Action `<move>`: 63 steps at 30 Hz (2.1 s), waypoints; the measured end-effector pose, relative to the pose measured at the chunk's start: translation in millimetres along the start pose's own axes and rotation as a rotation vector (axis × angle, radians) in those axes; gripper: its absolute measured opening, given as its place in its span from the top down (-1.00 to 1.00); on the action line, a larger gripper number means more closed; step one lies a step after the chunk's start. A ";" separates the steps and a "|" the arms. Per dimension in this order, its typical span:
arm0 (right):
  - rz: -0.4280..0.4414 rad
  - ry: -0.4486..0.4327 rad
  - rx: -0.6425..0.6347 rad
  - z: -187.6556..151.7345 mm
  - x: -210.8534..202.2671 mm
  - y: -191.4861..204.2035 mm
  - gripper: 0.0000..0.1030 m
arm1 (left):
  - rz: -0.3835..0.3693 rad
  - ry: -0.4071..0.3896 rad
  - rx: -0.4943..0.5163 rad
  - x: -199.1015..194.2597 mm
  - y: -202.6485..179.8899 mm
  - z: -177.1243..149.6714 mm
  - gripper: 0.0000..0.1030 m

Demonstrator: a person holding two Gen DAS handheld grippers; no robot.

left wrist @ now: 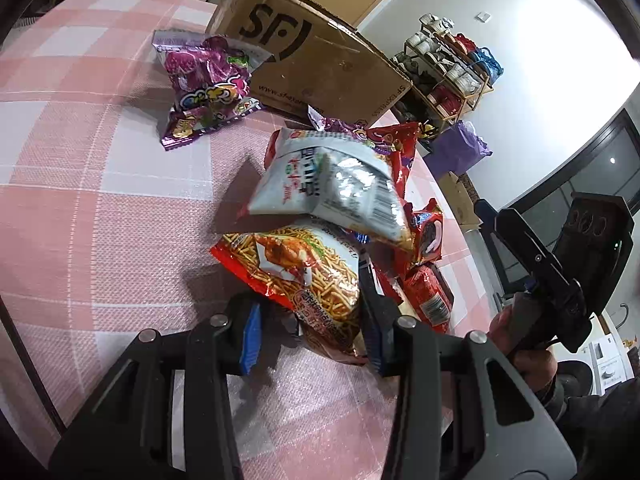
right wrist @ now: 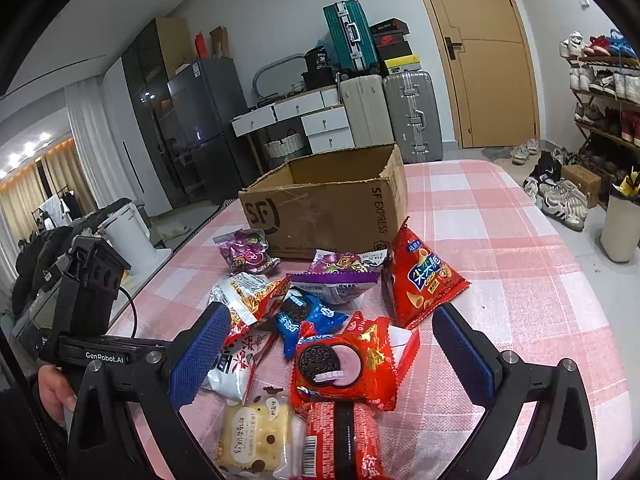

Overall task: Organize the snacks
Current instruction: 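Lower the left gripper onto the orange noodle-snack bag and close it, then grasp the long red Oreo pack with the right gripper while the left gripper holds the noodle bag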

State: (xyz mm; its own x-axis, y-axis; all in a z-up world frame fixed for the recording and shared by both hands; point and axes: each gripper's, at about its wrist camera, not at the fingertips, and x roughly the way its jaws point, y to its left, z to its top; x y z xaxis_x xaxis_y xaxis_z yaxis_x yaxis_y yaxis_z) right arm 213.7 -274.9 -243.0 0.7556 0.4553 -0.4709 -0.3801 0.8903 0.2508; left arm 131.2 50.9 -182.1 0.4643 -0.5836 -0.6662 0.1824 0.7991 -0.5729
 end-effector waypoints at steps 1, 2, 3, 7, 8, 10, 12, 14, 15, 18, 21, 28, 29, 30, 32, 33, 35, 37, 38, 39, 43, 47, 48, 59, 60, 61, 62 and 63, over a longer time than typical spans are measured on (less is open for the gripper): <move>0.001 0.000 -0.002 0.3 -0.7 1.1 -0.99 | 0.001 -0.004 0.001 -3.1 -2.6 0.8 0.27; 0.001 -0.003 -0.004 1.2 -1.5 2.2 -0.99 | 0.003 -0.009 0.005 -5.2 -5.0 2.1 0.27; 0.001 -0.007 -0.005 0.9 -2.5 3.7 -0.99 | 0.002 -0.014 0.010 -15.7 -6.8 -5.3 0.27; 0.006 -0.009 -0.011 2.3 -5.5 8.1 -0.99 | -0.004 -0.031 0.022 -33.1 -16.0 -6.7 0.28; 0.007 -0.011 -0.012 2.6 -6.4 9.2 -0.99 | -0.005 -0.034 0.022 -36.8 -18.0 -7.2 0.28; 0.009 -0.013 -0.016 3.4 -8.3 11.0 -0.99 | -0.013 -0.045 0.022 -45.8 -22.2 -7.5 0.28; 0.006 -0.015 -0.017 4.5 -8.9 12.2 -0.99 | -0.014 -0.055 0.024 -56.4 -23.1 -12.6 0.28; -0.007 -0.014 -0.018 4.8 -10.9 13.2 -0.99 | -0.020 -0.070 0.025 -65.9 -26.0 -13.8 0.28; -0.009 -0.013 -0.018 5.0 -11.4 13.3 -0.99 | -0.020 -0.075 0.028 -70.2 -23.5 -17.5 0.28; -0.018 -0.012 -0.022 4.6 -15.0 14.0 -0.99 | -0.022 -0.100 0.033 -91.3 -9.0 -30.7 0.28; -0.026 -0.007 -0.026 3.1 -19.4 14.2 -0.99 | -0.025 -0.121 0.035 -106.4 -5.2 -36.5 0.28; -0.019 0.009 -0.036 -5.8 -30.7 15.2 -0.99 | -0.024 -0.155 0.058 -123.8 -11.0 -43.8 0.28; -0.021 0.013 -0.036 -7.1 -32.0 15.2 -0.99 | -0.025 -0.160 0.060 -126.0 -12.3 -43.8 0.28; -0.027 0.017 -0.036 -8.5 -33.5 15.2 -0.99 | -0.025 -0.164 0.062 -128.6 -13.7 -44.4 0.28; -0.037 0.027 -0.036 -12.1 -36.1 15.1 -0.99 | -0.022 -0.175 0.069 -136.8 -16.8 -46.1 0.28; -0.042 0.034 -0.035 -13.1 -36.7 15.2 -0.99 | -0.021 -0.178 0.072 -136.9 -18.3 -45.3 0.28; -0.061 0.055 -0.039 -16.7 -36.0 14.0 -0.99 | -0.008 -0.188 0.085 -142.3 -22.5 -45.0 0.28; -0.069 0.078 -0.046 -21.0 -36.2 13.3 -0.99 | 0.008 -0.199 0.100 -147.7 -26.9 -45.9 0.28; -0.076 0.092 -0.053 -23.9 -36.3 13.8 -0.99 | 0.013 -0.207 0.109 -151.9 -29.4 -47.1 0.28; -0.087 0.102 -0.059 -25.9 -35.9 13.4 -0.99 | 0.021 -0.211 0.115 -152.8 -31.0 -46.8 0.28; -0.135 0.164 -0.075 -39.8 -29.6 10.1 -0.99 | 0.038 -0.227 0.136 -161.7 -38.1 -50.4 0.28; -0.146 0.202 -0.065 -50.6 -24.3 4.5 -0.99 | 0.039 -0.230 0.147 -167.8 -43.6 -53.2 0.28; -0.141 0.205 -0.062 -50.9 -22.9 3.5 -0.99 | 0.039 -0.230 0.148 -169.3 -44.5 -53.6 0.28; -0.147 0.268 -0.090 -59.2 1.3 4.0 -0.81 | 0.051 -0.230 0.146 -179.3 -45.8 -54.3 0.28; -0.147 0.270 -0.090 -59.7 2.3 4.5 -0.79 | 0.053 -0.230 0.146 -179.2 -46.2 -54.2 0.28; -0.148 0.274 -0.094 -60.2 3.8 5.0 -0.67 | 0.053 -0.229 0.145 -180.5 -46.2 -54.5 0.28; -0.143 0.285 -0.100 -61.2 6.4 5.6 -0.46 | 0.055 -0.230 0.145 -180.9 -46.6 -54.7 0.28; -0.132 0.313 -0.103 -62.6 10.5 6.0 -0.31 | 0.057 -0.230 0.144 -181.6 -47.0 -54.7 0.28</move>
State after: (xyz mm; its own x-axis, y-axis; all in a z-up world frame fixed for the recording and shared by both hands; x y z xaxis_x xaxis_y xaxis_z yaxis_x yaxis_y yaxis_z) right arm 186.0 -264.1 -299.3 0.6080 0.3031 -0.7338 -0.3538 0.9309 0.0914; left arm -9.1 111.4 -60.2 0.6588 -0.5023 -0.5601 0.2644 0.8516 -0.4527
